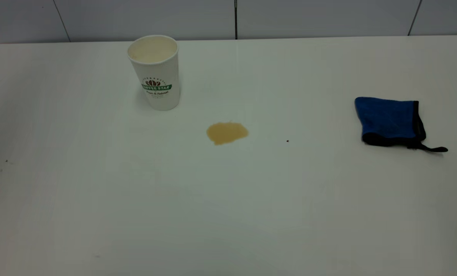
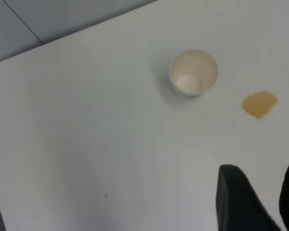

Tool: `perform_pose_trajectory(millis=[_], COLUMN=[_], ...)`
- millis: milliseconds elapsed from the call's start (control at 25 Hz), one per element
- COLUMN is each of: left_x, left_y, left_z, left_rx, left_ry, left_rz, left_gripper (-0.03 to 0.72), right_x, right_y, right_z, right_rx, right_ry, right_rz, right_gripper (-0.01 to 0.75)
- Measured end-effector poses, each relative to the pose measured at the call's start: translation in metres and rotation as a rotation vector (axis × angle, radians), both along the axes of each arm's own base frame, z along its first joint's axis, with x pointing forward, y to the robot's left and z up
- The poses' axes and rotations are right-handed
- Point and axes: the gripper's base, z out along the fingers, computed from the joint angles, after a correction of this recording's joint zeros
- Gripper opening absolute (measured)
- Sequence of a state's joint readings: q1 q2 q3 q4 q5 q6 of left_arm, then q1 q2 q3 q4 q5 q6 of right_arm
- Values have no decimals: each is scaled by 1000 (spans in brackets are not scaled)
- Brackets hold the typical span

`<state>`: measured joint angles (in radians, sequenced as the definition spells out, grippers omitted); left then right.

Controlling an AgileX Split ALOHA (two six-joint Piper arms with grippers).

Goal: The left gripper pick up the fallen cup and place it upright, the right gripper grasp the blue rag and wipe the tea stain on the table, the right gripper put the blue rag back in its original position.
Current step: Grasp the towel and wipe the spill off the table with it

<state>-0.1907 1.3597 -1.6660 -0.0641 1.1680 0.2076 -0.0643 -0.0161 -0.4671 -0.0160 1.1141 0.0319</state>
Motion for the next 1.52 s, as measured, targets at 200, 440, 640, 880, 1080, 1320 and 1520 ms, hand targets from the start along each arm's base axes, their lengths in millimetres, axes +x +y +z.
perform_pose_trajectory(millis=[200, 440, 640, 880, 1080, 1320, 1520], left_x=[-80, -180, -225, -241, -248, -259, -268], left_y=[15, 34, 44, 51, 52, 53, 55], left_z=[11, -8, -59, -112, -159, -189, -193], left_rx=[-41, -134, -170, -130, -112, -105, -109], left_ry=[-90, -197, -190, -155, -98, -156, -228], left_rz=[21, 91, 180, 314, 331, 337, 340], left_gripper=[236, 236, 238, 238, 238, 238, 238], right_x=[0, 0, 0, 0, 0, 0, 0], right_y=[0, 0, 0, 0, 0, 0, 0], right_z=[0, 0, 0, 0, 0, 0, 0], right_rx=[0, 0, 0, 0, 0, 0, 0], right_ry=[0, 0, 0, 0, 0, 0, 0], right_rz=[0, 0, 0, 0, 0, 0, 0], right_gripper=[239, 239, 239, 239, 239, 239, 239])
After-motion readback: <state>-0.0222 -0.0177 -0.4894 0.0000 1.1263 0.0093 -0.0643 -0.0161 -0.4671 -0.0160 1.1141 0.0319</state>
